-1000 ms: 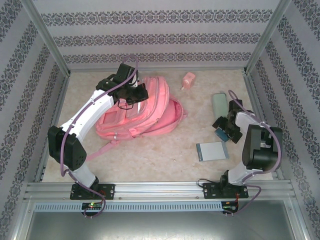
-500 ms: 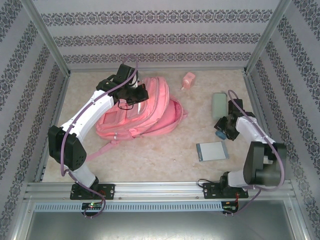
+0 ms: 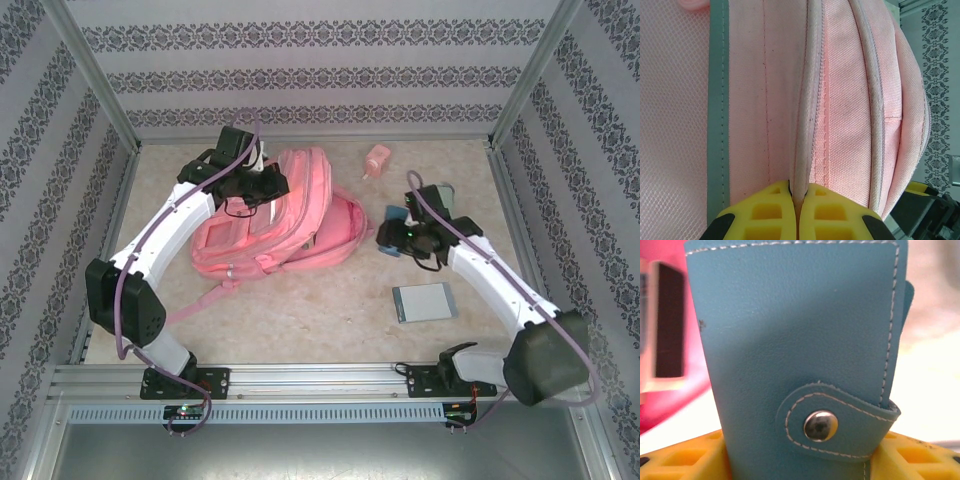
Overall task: Pack the student bag
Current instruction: Pick up the personal item from the middle-right of the table, then place the personal item in the student bag.
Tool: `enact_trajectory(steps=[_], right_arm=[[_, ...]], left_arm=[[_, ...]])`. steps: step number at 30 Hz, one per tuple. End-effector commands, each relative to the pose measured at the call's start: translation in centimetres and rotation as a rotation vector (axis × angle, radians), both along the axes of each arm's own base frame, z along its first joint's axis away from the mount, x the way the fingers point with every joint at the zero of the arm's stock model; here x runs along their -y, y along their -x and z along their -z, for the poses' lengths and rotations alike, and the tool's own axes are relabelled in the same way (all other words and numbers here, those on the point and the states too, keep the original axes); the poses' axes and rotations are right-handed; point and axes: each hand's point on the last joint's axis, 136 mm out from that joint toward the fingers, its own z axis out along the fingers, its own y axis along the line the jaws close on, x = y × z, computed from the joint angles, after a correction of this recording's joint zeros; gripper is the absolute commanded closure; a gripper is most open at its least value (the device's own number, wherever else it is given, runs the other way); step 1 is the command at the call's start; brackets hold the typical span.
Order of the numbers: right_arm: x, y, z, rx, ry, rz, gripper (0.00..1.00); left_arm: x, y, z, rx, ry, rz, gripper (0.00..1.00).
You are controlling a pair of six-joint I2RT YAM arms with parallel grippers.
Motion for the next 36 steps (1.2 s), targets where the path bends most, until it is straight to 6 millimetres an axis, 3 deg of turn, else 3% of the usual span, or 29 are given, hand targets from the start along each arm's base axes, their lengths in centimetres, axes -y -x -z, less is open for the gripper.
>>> enact_trajectory(steps=[1, 6, 10, 19, 22, 29, 36], right_arm=[[-4.6, -2.3, -1.5, 0.053, -0.052, -0.105, 0.39], [-9.0, -4.7, -0.3, 0.02, -0.083, -0.155, 0.38], [-10.9, -6.1, 2.5, -0.06, -0.063, -0.16, 0.38], [-15.1, -6.3, 7.8, -0.172, -0.035, -0.24, 0.37], [-17.6, -6.2, 7.9, -0.159, -0.078, -0.298, 0.36], [-23.4, -6.0, 5.9, -0.11, -0.226, -0.429, 0.37], [-22.6, -6.0, 6.9, -0.154, -0.203, -0.393, 0.33]], left_arm=[[-0.3, -0.7, -3.6, 0.127, 0.053, -0.001, 1.0], [-0.2, -0.2, -3.2, 0.112, 0.077, -0.003, 1.0], [-0.2, 0.0, -2.9, 0.102, 0.087, -0.009, 1.0], [0.2, -0.1, -3.0, 0.1, 0.121, -0.002, 1.0], [0.7, -0.3, -2.8, 0.093, 0.15, 0.005, 1.0], [1.5, -0.5, -2.7, 0.079, 0.208, 0.011, 1.0], [1.0, -0.2, -2.3, 0.078, 0.173, 0.003, 1.0]])
